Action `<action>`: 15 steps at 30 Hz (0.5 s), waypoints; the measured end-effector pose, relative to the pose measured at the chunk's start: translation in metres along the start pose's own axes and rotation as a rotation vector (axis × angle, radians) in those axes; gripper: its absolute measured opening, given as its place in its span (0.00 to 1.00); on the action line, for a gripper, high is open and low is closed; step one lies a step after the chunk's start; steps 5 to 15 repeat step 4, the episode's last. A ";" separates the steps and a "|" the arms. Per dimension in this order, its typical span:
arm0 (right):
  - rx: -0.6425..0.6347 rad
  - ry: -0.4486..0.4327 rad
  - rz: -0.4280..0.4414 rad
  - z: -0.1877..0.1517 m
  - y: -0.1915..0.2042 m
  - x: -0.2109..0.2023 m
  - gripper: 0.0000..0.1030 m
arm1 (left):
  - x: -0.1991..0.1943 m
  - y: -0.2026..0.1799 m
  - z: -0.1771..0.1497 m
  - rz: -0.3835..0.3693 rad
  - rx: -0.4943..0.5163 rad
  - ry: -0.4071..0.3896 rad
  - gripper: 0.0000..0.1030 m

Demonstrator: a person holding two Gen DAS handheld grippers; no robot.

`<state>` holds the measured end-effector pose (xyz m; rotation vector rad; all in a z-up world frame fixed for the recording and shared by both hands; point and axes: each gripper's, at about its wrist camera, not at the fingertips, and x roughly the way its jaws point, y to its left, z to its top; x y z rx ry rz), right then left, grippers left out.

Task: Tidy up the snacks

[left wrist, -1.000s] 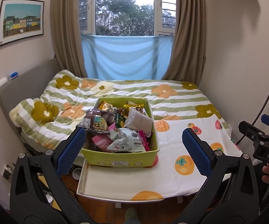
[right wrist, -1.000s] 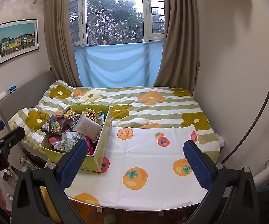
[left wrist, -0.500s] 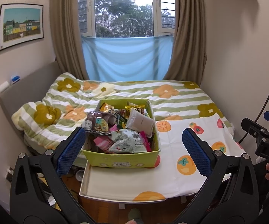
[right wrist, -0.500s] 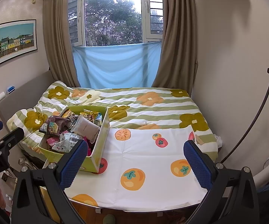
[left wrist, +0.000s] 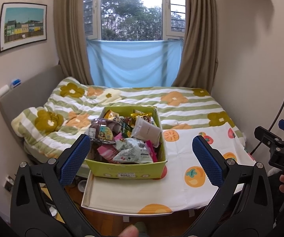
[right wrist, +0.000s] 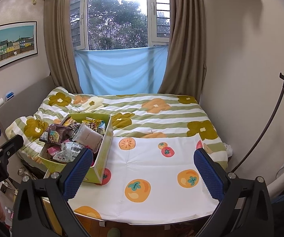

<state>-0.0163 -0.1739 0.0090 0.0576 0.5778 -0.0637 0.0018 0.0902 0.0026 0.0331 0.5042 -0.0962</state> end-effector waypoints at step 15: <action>-0.002 0.001 -0.001 0.000 0.000 0.000 0.99 | -0.002 0.000 -0.001 0.008 0.004 -0.016 1.00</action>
